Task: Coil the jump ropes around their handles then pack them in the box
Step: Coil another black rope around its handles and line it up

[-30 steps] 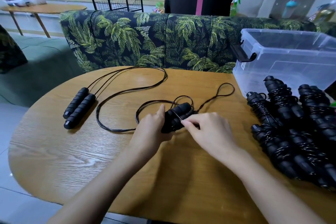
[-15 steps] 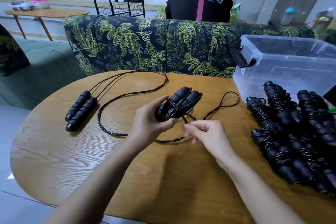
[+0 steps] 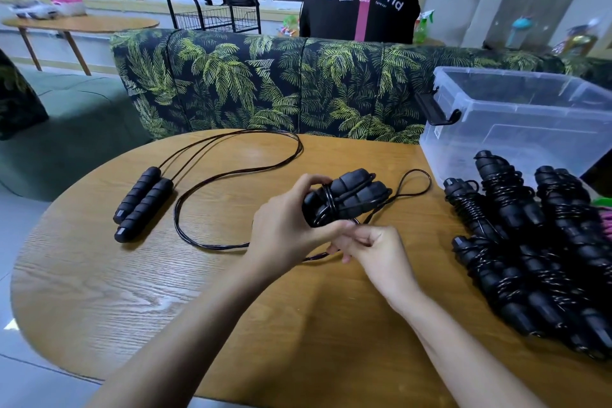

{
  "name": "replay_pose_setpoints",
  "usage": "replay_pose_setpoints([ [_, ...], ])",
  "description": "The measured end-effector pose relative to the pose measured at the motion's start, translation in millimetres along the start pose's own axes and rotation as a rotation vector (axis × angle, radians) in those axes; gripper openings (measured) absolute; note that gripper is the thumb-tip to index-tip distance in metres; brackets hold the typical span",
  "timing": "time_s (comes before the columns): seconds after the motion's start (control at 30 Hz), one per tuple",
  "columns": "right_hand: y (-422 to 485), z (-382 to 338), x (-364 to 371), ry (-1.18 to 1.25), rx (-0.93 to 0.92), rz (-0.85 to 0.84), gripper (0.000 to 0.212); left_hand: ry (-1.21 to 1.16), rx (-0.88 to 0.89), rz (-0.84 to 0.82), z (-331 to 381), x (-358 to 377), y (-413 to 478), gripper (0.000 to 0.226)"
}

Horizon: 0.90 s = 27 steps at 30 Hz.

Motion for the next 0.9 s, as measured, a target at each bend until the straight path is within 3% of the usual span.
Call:
replay_pose_setpoints([
  [0.17,0,10,-12,-0.47,-0.217,-0.013,0.02,0.157,0.097,0.067,1,-13,1,0.077],
  [0.2,1,15,-16,-0.531,-0.243,-0.023,0.027,0.161,0.105,0.066,0,-15,1,0.077],
  [0.27,4,25,-22,-0.564,-0.257,-0.062,0.04,0.155,0.113,0.067,-5,-20,3,0.075],
  [0.43,12,39,-30,-0.558,-0.311,-0.156,0.031,0.181,0.107,0.051,-18,-25,6,0.073],
  [0.57,18,37,-41,-0.691,-0.37,-0.075,0.055,0.206,0.14,0.041,-19,-23,4,0.072],
  [0.73,26,39,-40,-0.749,-0.346,-0.133,0.028,0.208,0.169,0.061,-19,-24,3,0.07],
  [0.9,28,40,-44,-0.794,-0.323,-0.14,0.028,0.169,0.136,0.085,-28,-33,6,0.073],
])
Point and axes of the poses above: each hand's wrist, its own y-axis towards the middle knuckle, its own x-axis out of the palm, z = x × y, the point moved 10 cm from there along y, towards the middle knuckle, and after that the axes turned 3 degrees about -y, right-handed, at the moved point
